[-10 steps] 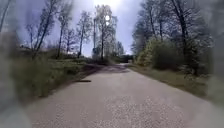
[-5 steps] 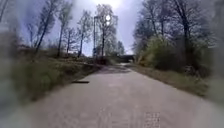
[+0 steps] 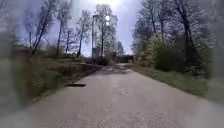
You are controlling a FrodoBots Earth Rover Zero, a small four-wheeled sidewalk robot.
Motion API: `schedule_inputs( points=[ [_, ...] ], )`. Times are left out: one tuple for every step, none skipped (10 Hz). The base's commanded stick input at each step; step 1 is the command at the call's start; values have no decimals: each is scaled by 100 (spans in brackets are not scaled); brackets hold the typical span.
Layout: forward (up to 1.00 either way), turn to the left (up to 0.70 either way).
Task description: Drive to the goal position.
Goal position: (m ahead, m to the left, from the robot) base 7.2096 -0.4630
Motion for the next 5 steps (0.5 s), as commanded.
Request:
schedule_inputs(
  points=[
    [45,0],
    [45,0],
    [45,0],
    [45,0],
    [45,0]
  ],
)
